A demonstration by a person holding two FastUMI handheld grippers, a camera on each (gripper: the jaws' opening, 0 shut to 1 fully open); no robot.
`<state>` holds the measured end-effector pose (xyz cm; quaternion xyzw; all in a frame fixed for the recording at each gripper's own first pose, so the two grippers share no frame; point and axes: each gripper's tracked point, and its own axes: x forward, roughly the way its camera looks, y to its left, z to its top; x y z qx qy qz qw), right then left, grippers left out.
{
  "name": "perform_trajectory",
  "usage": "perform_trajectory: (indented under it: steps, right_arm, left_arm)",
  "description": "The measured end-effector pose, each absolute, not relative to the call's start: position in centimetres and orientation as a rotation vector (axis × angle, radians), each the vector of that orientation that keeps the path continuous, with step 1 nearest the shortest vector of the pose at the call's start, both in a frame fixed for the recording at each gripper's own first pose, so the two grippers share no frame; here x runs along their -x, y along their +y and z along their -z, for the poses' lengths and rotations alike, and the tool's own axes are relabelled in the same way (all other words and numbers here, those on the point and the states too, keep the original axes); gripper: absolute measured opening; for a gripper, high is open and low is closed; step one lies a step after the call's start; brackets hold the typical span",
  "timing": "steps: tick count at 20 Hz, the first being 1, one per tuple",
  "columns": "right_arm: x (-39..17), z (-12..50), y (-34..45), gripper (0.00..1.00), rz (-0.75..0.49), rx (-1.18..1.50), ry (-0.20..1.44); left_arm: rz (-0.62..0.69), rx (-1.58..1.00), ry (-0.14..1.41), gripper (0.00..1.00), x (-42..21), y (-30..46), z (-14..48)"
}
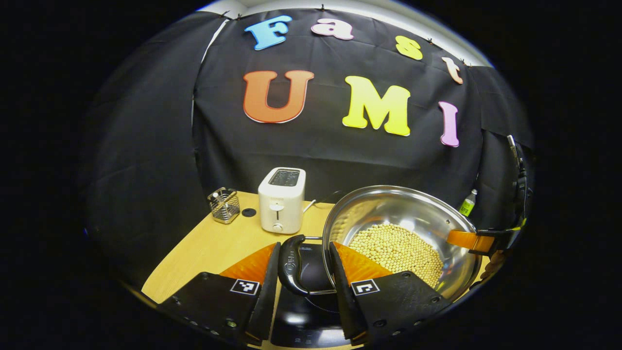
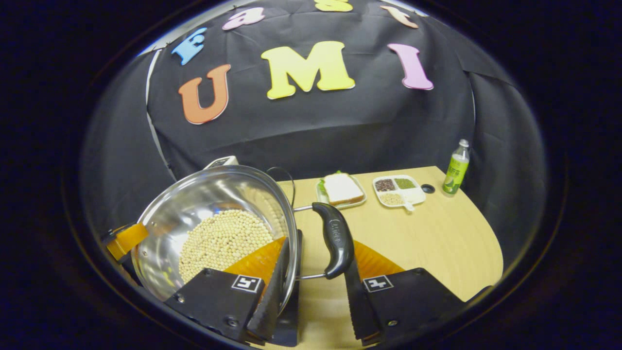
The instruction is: First push the handle of the pot to place it horizontally, then grasp the pot with both hands and set it on the induction cooktop.
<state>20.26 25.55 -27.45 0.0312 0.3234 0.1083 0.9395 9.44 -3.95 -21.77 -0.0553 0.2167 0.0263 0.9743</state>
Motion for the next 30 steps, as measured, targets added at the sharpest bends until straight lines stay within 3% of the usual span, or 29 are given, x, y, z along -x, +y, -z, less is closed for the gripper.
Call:
perform_trajectory:
  steps: [5, 15, 30]
  right_arm:
    - [-21.6, 28.7, 28.1, 0.62, -0.236, -0.053, 0.663]
    - [-22.4, 35.2, 29.3, 0.61, -0.246, -0.058, 0.754]
    - [-22.8, 38.4, 28.6, 0.63, -0.232, -0.102, 0.716]
  left_arm:
    - [-0.082, 0.132, 0.453, 0.54, -6.9, -7.5, 23.1]
    - [-0.111, 0.103, 0.532, 0.54, -9.3, -13.5, 25.5]
    - [-0.101, 0.129, 0.576, 0.54, -10.2, -13.9, 27.7]
